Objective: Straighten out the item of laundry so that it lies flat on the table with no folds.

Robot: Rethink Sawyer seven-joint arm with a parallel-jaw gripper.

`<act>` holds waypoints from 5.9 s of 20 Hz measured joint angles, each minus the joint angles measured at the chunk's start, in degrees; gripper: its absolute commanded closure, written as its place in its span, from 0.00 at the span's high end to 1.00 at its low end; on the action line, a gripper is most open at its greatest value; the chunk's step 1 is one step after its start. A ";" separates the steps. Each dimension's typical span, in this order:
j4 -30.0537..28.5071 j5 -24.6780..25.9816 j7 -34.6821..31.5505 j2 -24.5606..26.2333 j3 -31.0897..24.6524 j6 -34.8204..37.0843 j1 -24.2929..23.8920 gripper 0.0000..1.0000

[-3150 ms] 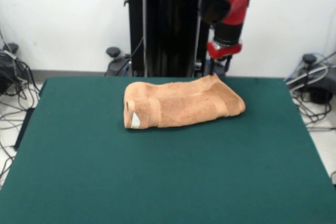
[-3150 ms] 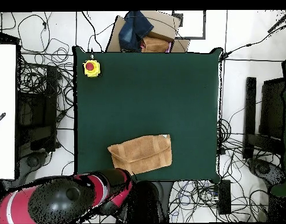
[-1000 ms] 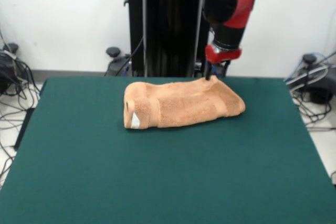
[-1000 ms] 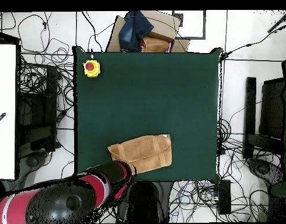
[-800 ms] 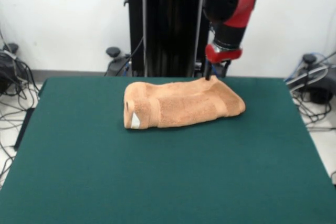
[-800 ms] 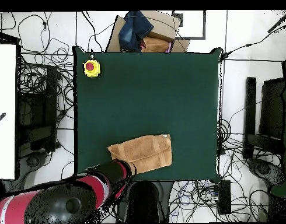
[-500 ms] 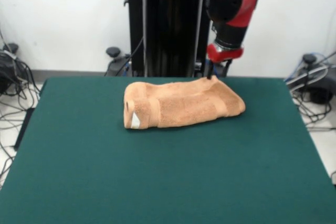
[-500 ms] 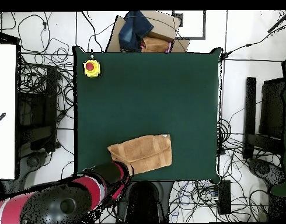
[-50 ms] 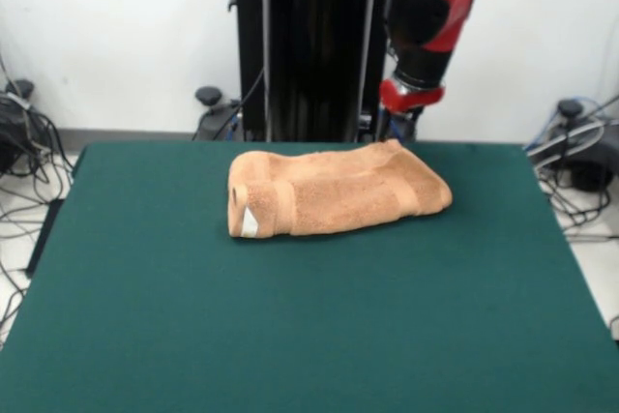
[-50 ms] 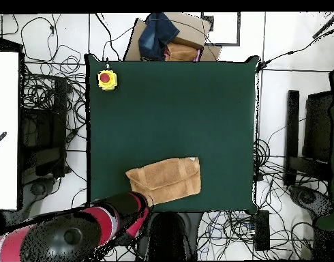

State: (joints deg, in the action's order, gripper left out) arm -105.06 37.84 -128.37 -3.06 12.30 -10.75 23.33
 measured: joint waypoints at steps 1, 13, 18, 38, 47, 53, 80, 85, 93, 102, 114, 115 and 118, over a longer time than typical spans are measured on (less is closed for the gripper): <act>0.03 0.00 0.00 0.07 0.00 0.00 0.00 1.00; 1.11 0.05 0.00 -0.60 -0.05 0.00 -0.66 1.00; 1.46 0.06 0.00 -0.60 -0.04 0.00 -0.66 1.00; 2.61 0.06 0.00 -0.59 -0.05 0.00 -0.48 1.00; 2.65 0.37 0.00 -1.28 -1.67 1.65 -3.70 1.00; 2.74 1.19 0.00 -2.34 -3.98 4.61 -6.81 1.00; -2.41 2.78 0.00 -14.99 -14.93 18.25 -15.97 1.00; -2.48 4.43 0.00 -16.18 -15.94 19.45 -16.12 1.00; -2.46 8.21 0.00 -14.93 -15.95 19.45 -15.42 1.00; -2.45 10.76 0.00 -13.78 -15.95 19.45 -14.99 1.00; -2.57 11.31 0.00 -16.04 -18.50 20.76 -18.99 1.00; -2.56 11.30 0.00 -16.56 -19.31 21.63 -19.97 1.00; -2.60 11.30 0.09 -17.66 -20.60 23.83 -21.48 1.00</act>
State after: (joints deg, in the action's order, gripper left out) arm -107.67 49.14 -128.27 -20.72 -8.30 13.08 1.85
